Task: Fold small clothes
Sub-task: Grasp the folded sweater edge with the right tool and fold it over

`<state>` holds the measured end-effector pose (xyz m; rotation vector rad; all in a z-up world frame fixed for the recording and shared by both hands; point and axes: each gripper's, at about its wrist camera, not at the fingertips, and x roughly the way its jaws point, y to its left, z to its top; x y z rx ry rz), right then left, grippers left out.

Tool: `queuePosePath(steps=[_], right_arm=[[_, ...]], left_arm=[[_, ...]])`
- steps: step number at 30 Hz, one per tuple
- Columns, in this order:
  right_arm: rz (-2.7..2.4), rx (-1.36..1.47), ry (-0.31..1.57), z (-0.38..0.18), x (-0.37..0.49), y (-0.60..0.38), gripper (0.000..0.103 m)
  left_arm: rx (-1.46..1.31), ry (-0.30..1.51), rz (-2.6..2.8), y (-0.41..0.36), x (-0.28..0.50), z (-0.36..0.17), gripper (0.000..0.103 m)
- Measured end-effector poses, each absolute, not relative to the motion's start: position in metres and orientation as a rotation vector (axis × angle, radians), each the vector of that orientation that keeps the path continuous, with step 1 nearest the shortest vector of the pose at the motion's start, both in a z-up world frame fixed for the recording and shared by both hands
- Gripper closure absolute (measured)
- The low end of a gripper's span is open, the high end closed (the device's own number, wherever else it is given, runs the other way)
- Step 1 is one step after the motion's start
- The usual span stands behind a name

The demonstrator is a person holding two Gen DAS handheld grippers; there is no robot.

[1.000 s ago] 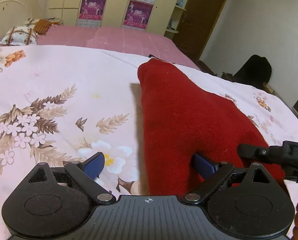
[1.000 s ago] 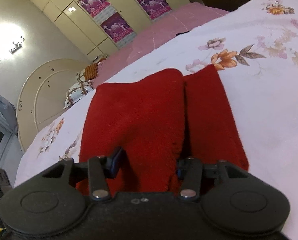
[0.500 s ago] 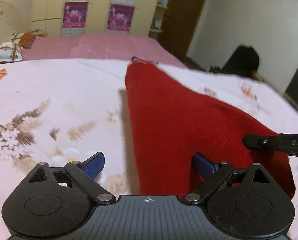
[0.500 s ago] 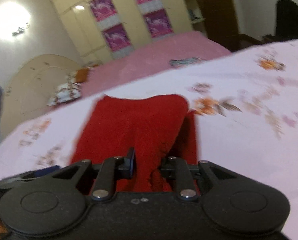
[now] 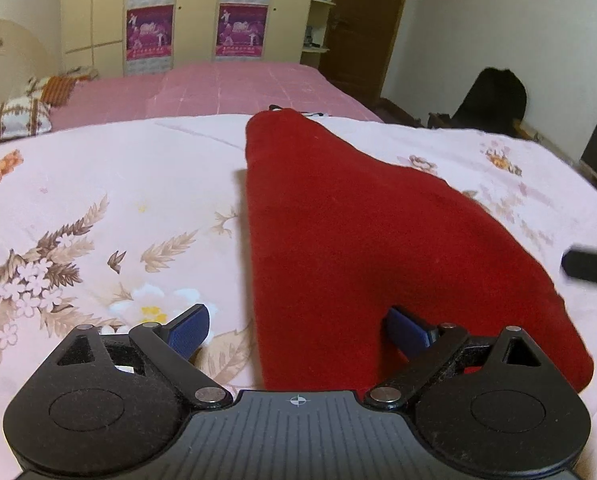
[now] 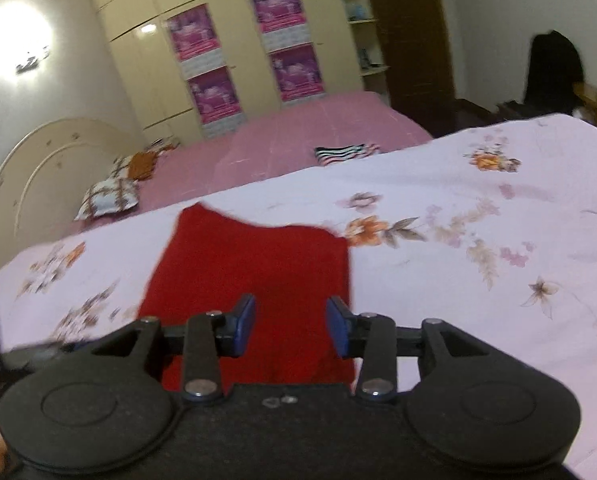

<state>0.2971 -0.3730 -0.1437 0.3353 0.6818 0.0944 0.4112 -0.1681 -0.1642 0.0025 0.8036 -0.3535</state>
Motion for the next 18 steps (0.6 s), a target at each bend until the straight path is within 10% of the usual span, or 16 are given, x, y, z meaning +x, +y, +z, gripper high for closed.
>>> queuePosePath(steps=[8,11,18], right_arm=[[-0.001,0.227,0.842,-0.203,0.286,-0.365,0.067],[-0.054,0.279,0.874,-0.211,0.284,-0.383,0.043],[-0.050,0.247,0.760,-0.167,0.285,-0.383,0.051]], left_arm=[[0.018,0.827,-0.321,-0.168,0.399,-0.177,0.008],[0.010,0.838,-0.315,-0.167,0.400,-0.177,0.008],[0.005,0.808,-0.325,-0.167,0.395,-0.155,0.008]])
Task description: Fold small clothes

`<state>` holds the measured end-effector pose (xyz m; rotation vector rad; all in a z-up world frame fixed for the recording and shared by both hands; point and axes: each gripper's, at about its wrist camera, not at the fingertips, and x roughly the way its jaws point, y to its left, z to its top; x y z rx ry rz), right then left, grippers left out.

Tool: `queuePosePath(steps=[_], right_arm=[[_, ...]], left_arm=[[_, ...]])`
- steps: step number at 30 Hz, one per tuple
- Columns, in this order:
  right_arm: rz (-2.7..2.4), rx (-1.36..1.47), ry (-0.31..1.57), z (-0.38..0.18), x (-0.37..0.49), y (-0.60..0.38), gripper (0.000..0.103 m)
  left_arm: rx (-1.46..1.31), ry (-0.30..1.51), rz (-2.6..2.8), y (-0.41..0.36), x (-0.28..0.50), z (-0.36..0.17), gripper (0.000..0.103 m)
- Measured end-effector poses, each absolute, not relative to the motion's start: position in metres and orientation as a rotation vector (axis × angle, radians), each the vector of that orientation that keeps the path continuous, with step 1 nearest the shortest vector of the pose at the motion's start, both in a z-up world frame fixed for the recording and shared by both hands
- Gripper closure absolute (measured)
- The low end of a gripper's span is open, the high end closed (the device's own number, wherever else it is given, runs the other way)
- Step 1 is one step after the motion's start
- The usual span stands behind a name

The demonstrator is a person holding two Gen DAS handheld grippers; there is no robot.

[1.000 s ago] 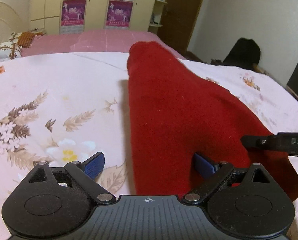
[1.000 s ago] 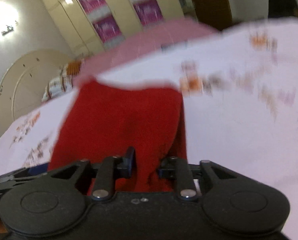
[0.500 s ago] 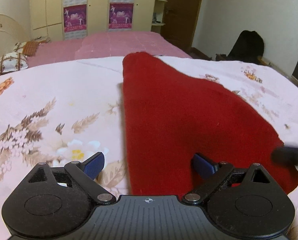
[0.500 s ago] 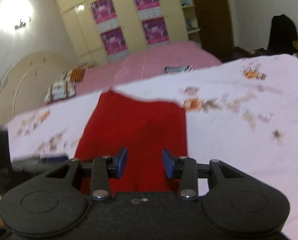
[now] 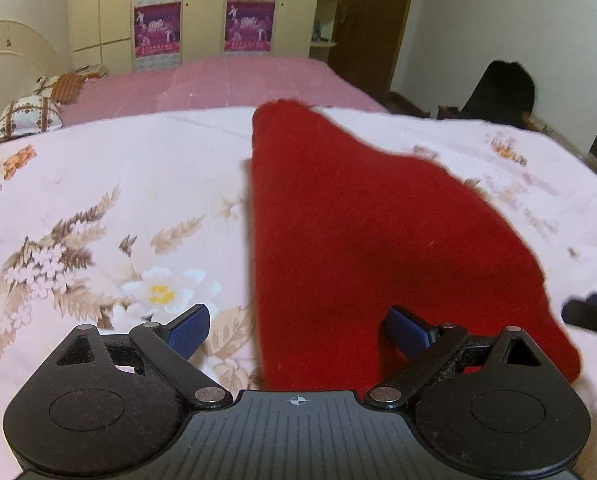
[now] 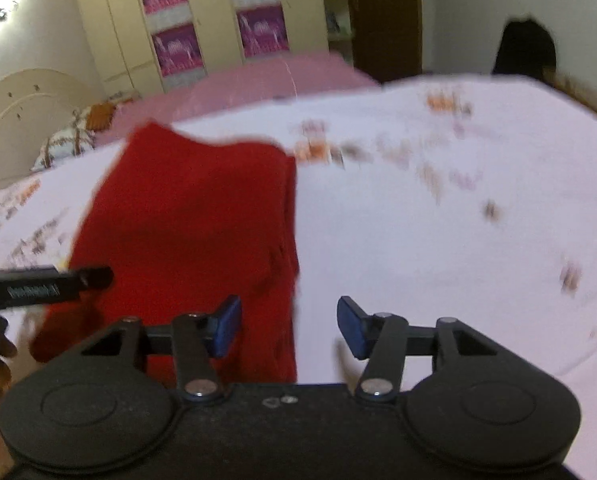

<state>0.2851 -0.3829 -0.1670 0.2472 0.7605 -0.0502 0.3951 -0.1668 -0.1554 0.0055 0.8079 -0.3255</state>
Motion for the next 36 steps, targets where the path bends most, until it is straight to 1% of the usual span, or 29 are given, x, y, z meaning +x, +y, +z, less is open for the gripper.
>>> queuePosePath(steps=[5,7,9,11,12,13,14,15,20,21,23,24,25,26,28,31,32,36], right_arm=[[-0.035,0.219,0.703,-0.150,0.311,-0.383,0.051],[-0.031,0.227,0.699,-0.149,0.327,-0.384,0.054],[-0.032,0.237,0.699,-0.151,0.341,-0.382,0.064],[-0.034,0.235,0.695,-0.152,0.358,-0.381,0.070],[-0.032,0.230,0.691,-0.152,0.366,-0.380,0.071],[-0.029,0.225,0.685,-0.153,0.376,-0.379,0.071],[-0.021,0.224,0.681,-0.154,0.386,-0.378,0.071],[-0.014,0.223,0.681,-0.155,0.392,-0.376,0.071],[-0.008,0.208,0.700,-0.174,0.432,-0.369,0.071],[-0.020,0.195,0.713,-0.182,0.440,-0.369,0.072],[-0.054,0.160,0.772,-0.205,0.452,-0.368,0.072],[-0.063,0.159,0.780,-0.216,0.453,-0.370,0.074],[-0.084,0.149,0.760,-0.220,0.452,-0.370,0.074],[-0.093,0.146,0.762,-0.221,0.453,-0.370,0.070],[-0.094,0.188,0.772,-0.223,0.455,-0.378,0.068],[-0.085,0.196,0.781,-0.219,0.452,-0.379,0.067],[-0.083,0.185,0.781,-0.216,0.452,-0.378,0.069],[-0.044,0.219,0.704,-0.187,0.430,-0.377,0.069]], left_arm=[[0.010,0.754,-0.356,-0.172,0.404,-0.135,0.008],[0.010,0.751,-0.359,-0.174,0.414,-0.133,0.008],[0.010,0.758,-0.358,-0.177,0.427,-0.133,0.008],[0.008,0.756,-0.358,-0.179,0.441,-0.134,0.008],[0.006,0.754,-0.361,-0.181,0.447,-0.133,0.010],[0.002,0.751,-0.370,-0.183,0.454,-0.134,0.017],[0.002,0.759,-0.378,-0.185,0.461,-0.135,0.030],[-0.010,0.783,-0.390,-0.188,0.472,-0.139,0.033],[-0.055,0.795,-0.355,-0.193,0.507,-0.160,0.033],[-0.068,0.808,-0.348,-0.193,0.513,-0.166,0.032],[-0.088,0.816,-0.343,-0.194,0.518,-0.176,0.027],[-0.088,0.815,-0.343,-0.196,0.518,-0.179,0.027],[-0.080,0.810,-0.340,-0.199,0.517,-0.181,0.026],[-0.074,0.807,-0.338,-0.201,0.518,-0.182,0.025],[-0.078,0.815,-0.333,-0.202,0.520,-0.183,0.023],[-0.070,0.812,-0.329,-0.202,0.518,-0.177,0.023],[-0.065,0.803,-0.326,-0.201,0.514,-0.173,0.023],[-0.053,0.762,-0.343,-0.186,0.489,-0.155,0.023]])
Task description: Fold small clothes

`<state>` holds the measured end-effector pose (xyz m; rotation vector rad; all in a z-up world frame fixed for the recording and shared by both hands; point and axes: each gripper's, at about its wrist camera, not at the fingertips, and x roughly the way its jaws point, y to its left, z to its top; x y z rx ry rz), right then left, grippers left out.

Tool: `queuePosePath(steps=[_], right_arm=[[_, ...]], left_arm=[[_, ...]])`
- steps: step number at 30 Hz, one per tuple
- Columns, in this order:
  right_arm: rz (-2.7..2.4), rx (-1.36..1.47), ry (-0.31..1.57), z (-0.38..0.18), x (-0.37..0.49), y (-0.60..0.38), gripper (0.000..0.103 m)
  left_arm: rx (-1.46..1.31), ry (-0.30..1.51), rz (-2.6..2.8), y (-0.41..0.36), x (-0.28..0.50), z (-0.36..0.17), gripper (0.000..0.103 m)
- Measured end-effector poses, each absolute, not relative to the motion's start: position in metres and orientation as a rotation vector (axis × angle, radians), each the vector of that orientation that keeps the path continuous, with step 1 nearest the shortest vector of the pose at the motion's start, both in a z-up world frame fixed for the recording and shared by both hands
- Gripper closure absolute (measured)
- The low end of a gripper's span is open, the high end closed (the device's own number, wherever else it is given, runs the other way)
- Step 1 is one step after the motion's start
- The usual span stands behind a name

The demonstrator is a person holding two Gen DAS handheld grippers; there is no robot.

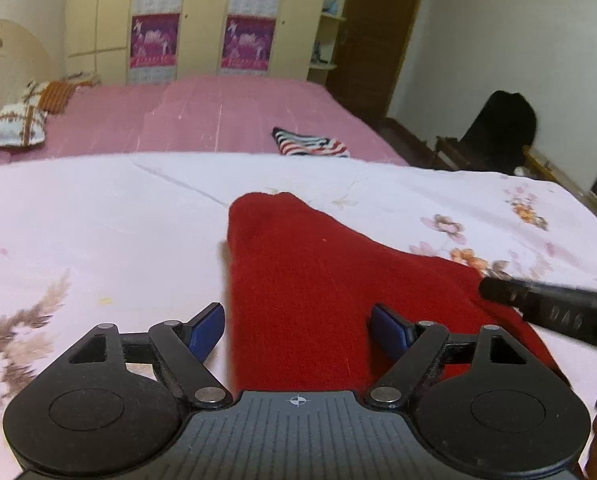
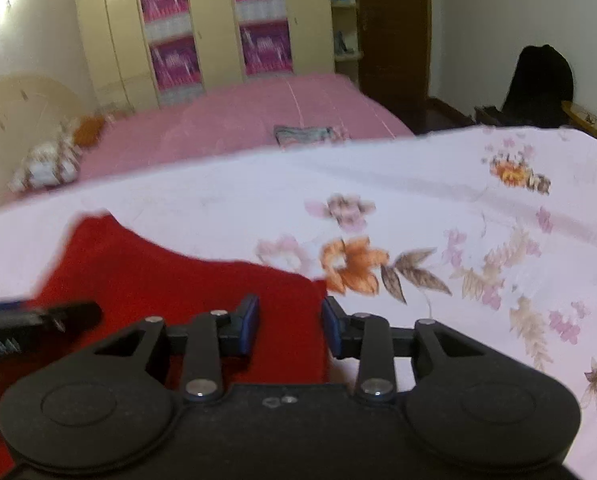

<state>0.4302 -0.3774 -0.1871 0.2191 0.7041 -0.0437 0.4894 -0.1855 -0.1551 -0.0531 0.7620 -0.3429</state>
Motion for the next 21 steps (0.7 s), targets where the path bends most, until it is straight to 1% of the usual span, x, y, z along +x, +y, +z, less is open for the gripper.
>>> queuePosePath(steps=[4,8,11,12,14,17,21], right_arm=[[0.006,0.199,0.674,-0.169,0.396,-0.365,0.069],[0.024,0.146,0.690,-0.176,0.372,-0.345,0.070],[-0.006,0.109,0.738,-0.198,0.374,-0.341,0.070],[-0.011,0.126,0.733,-0.201,0.376,-0.344,0.070],[-0.023,0.157,0.749,-0.198,0.383,-0.348,0.069],[-0.029,0.169,0.770,-0.190,0.384,-0.349,0.069],[-0.031,0.185,0.749,-0.176,0.362,-0.348,0.068]], left_arm=[[-0.059,0.746,-0.352,-0.166,0.458,-0.149,0.023],[-0.084,0.758,-0.348,-0.164,0.445,-0.153,0.023],[-0.048,0.770,-0.349,-0.171,0.445,-0.164,0.023],[-0.045,0.767,-0.344,-0.172,0.446,-0.165,0.019],[-0.028,0.771,-0.329,-0.175,0.450,-0.164,0.016],[-0.022,0.783,-0.324,-0.173,0.451,-0.157,0.015],[-0.044,0.775,-0.326,-0.162,0.430,-0.144,0.015]])
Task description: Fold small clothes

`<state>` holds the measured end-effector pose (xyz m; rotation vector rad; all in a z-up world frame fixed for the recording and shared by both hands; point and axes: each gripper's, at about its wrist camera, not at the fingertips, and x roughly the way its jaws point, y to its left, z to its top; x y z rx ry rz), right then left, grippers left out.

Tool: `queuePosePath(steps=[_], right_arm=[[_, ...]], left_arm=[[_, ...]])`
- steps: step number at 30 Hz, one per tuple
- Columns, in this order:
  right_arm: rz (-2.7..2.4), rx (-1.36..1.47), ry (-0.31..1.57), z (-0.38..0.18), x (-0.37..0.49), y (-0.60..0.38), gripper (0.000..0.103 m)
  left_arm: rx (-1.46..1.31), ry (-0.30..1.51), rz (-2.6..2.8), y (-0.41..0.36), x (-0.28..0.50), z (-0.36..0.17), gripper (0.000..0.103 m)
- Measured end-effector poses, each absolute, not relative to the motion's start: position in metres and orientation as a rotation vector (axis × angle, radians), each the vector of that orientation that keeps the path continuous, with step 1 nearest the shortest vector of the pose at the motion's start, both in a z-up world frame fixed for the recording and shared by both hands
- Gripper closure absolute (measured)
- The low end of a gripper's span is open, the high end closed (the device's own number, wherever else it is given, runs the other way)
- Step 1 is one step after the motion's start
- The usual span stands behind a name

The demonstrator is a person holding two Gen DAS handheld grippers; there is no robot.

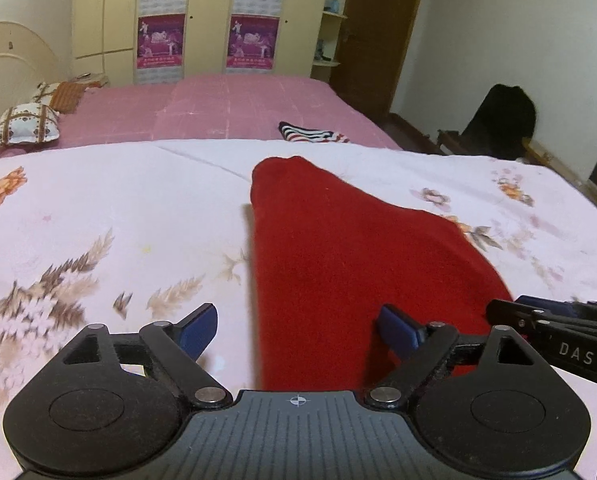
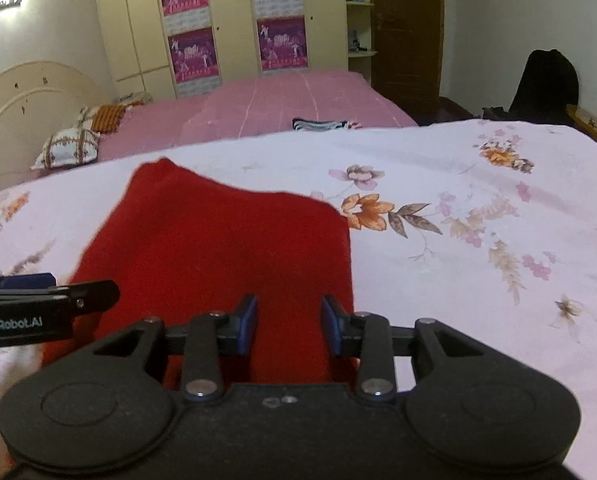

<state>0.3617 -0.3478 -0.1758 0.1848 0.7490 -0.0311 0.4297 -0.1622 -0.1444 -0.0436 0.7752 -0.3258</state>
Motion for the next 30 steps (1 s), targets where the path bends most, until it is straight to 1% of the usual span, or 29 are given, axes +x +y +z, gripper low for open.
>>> queuePosePath(steps=[4,9,14,20,23,25,27,28,30], right_arm=[[-0.031,0.158,0.751,-0.171,0.333,-0.340,0.067],[-0.057,0.182,0.779,-0.180,0.301,-0.335,0.066],[-0.075,0.116,0.816,-0.200,0.290,-0.322,0.065],[-0.035,0.093,0.845,-0.198,0.296,-0.325,0.062],[0.001,0.101,0.842,-0.199,0.296,-0.332,0.060],[0.020,0.112,0.844,-0.198,0.296,-0.334,0.057],[0.051,0.121,0.842,-0.192,0.297,-0.335,0.048],[0.063,0.119,0.833,-0.189,0.297,-0.336,0.045],[0.074,0.115,0.805,-0.181,0.299,-0.339,0.036]], left_arm=[[-0.031,0.796,-0.350,-0.154,0.399,-0.149,0.015],[-0.037,0.853,-0.363,-0.144,0.370,-0.167,0.015],[-0.020,0.866,-0.363,-0.144,0.363,-0.181,0.015],[-0.031,0.884,-0.346,-0.149,0.366,-0.179,0.015],[-0.028,0.893,-0.306,-0.152,0.370,-0.177,0.002],[-0.021,0.896,-0.297,-0.154,0.373,-0.175,0.001],[-0.017,0.898,-0.298,-0.155,0.375,-0.171,0.001],[-0.018,0.887,-0.297,-0.156,0.376,-0.167,0.001],[-0.021,0.867,-0.294,-0.155,0.380,-0.160,0.001]])
